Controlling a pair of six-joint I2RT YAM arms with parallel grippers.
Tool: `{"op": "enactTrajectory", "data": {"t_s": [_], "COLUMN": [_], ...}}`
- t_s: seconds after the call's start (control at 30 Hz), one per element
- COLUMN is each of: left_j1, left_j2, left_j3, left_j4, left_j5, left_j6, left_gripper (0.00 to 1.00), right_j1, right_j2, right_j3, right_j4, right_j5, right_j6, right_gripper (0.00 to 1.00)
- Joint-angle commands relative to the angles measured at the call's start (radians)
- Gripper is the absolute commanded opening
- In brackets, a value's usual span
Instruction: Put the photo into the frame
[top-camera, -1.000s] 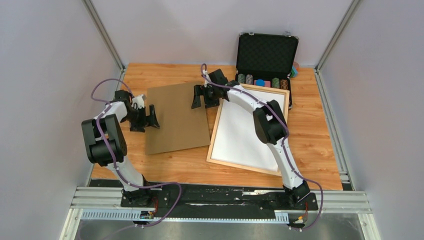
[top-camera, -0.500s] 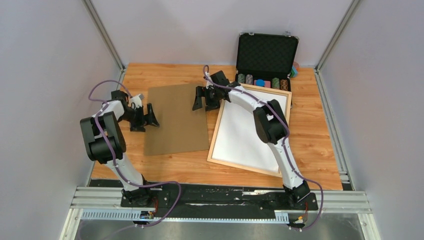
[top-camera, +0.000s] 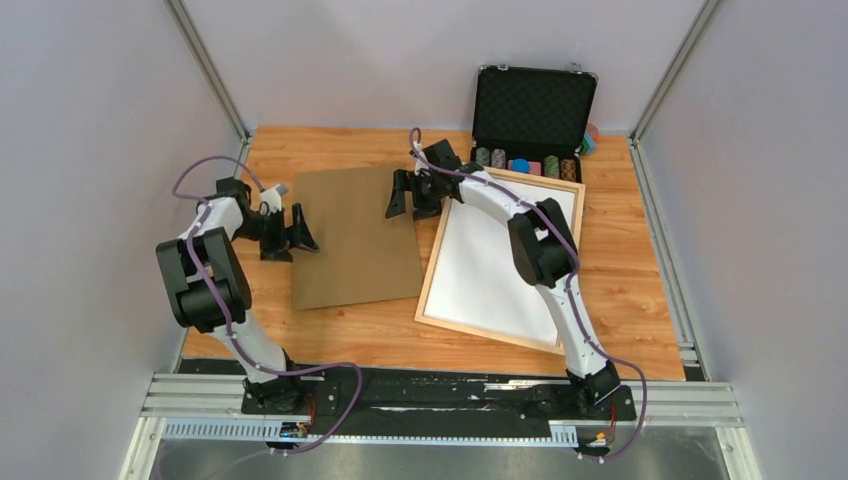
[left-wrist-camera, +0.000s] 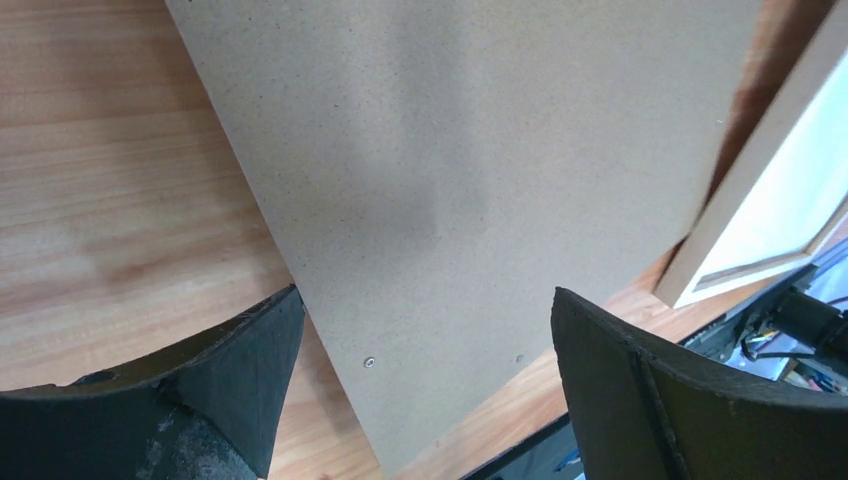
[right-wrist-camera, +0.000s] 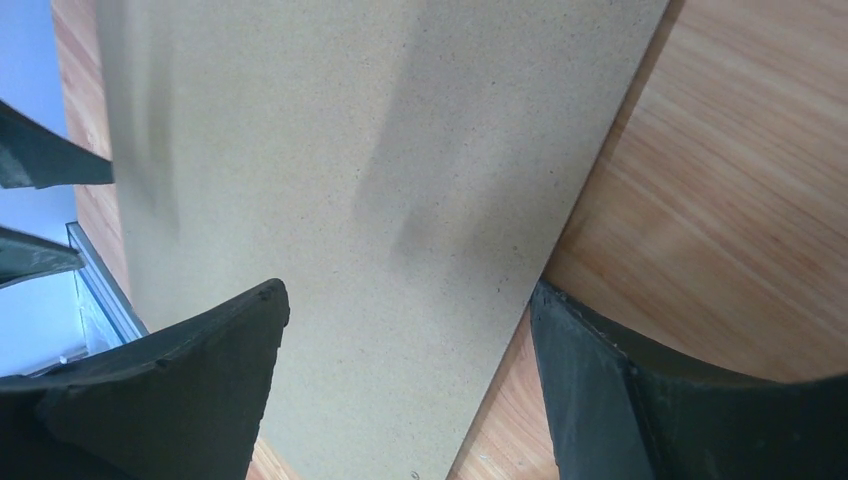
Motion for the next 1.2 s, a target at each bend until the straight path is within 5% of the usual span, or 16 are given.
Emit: {"op": "enactTrajectory", "data": {"t_s": [0.0,0.5,0.87,1.17], "left_j1": [-0.034,-0.048,-0.108,-0.121], "left_j2": [-0.125,-0.314,-0.38,-0.383], "left_j3": [0.068,0.14,0.151,0.208], "left_j4": [-0.04,-0.077,0.024,-0.063], "left_j5": [0.337,0.479,0.222,-0.048], "left_j6": [0.023,-0.03,-0.18,-0.172], "left_gripper": [0.97,0.96,0.88,0.62], "right_j1": [0.056,0.065,0.063,0.061], "right_j2": [0.002,0.039,0.065,0.046], "right_j3": [0.012,-0.001,-0.014,-0.033], "right_j4": [0.013,0.111,0.181,0.195], "right_j5": [-0.119,-0.319,-0.449,-0.449], "right_j6": [0.049,0.075,0.086,0.102], "right_gripper": [0.88,0.87,0.86,0.86]}}
